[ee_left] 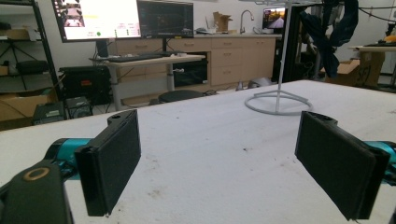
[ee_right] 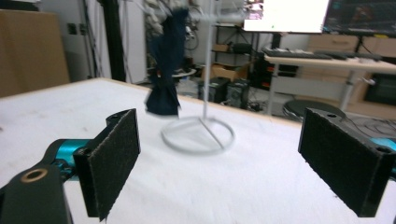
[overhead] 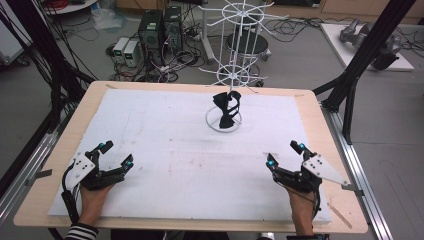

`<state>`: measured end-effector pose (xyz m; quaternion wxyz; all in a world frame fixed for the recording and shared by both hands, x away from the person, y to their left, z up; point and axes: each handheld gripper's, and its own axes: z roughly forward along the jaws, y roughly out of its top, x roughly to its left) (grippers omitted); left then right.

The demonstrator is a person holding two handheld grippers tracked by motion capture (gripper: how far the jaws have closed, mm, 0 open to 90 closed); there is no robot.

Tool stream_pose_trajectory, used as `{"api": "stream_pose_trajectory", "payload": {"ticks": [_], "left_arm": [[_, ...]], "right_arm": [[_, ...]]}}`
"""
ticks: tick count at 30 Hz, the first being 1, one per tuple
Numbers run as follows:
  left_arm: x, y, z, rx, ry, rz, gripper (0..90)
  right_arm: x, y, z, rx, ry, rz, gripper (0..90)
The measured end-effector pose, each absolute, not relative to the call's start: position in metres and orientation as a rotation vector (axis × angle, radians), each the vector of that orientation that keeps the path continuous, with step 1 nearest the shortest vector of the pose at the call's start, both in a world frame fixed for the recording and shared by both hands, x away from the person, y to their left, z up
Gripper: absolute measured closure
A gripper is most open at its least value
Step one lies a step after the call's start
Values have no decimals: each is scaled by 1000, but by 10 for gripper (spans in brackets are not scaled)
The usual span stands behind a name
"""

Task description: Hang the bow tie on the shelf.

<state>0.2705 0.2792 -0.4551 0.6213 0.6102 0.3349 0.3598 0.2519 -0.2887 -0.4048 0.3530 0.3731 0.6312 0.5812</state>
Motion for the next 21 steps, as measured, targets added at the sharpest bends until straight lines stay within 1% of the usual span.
{"api": "stream_pose_trajectory", "payload": {"ticks": [4,8,21], "left_arm": [[270,279,-455,1403,771,827,147],[270,279,-455,1399,767,833,146],[270,279,-455,1399,769,836,146]], "right_arm": [[246,-294,-433,973,1594,1478,119],[248,-296,-452,987,1547,1486,119],[252,-297,-454,984,1540,1490,118]]}}
